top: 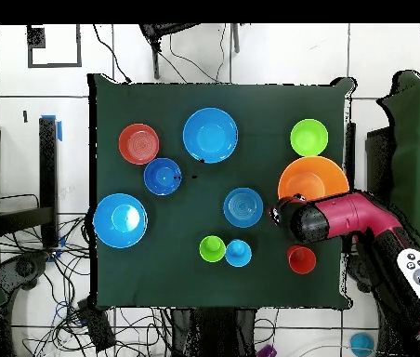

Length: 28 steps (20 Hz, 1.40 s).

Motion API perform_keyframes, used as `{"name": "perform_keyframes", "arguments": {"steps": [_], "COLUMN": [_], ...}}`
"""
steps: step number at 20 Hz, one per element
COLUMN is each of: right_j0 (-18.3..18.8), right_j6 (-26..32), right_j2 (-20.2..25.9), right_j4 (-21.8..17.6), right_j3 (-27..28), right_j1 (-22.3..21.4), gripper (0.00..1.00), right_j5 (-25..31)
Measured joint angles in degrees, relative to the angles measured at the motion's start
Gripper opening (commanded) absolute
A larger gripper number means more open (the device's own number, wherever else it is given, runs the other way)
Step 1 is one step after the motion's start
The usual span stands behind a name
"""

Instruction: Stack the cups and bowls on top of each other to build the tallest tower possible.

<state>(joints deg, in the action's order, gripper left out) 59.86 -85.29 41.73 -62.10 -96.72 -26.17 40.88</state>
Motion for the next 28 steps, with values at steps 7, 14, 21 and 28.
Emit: {"name": "perform_keyframes", "arguments": {"steps": [7,14,21,28], "right_j0": [-0.8,-2.9,-9.2,-15.8], "right_j6": [0.0,0.0,0.0,-0.3], "right_j2": [0.0,0.0,0.0,-0.1], "right_j4": [2.2,8.3,17.0,24.5], "right_j3": [-1.8,-7.1,-13.7,-16.9], "right_j1": [-4.0,-12.1,-21.7,-28.9], "gripper": [0.00,0.00,0.00,0.00], "right_j5": [0.0,0.0,0.0,0.0]}}
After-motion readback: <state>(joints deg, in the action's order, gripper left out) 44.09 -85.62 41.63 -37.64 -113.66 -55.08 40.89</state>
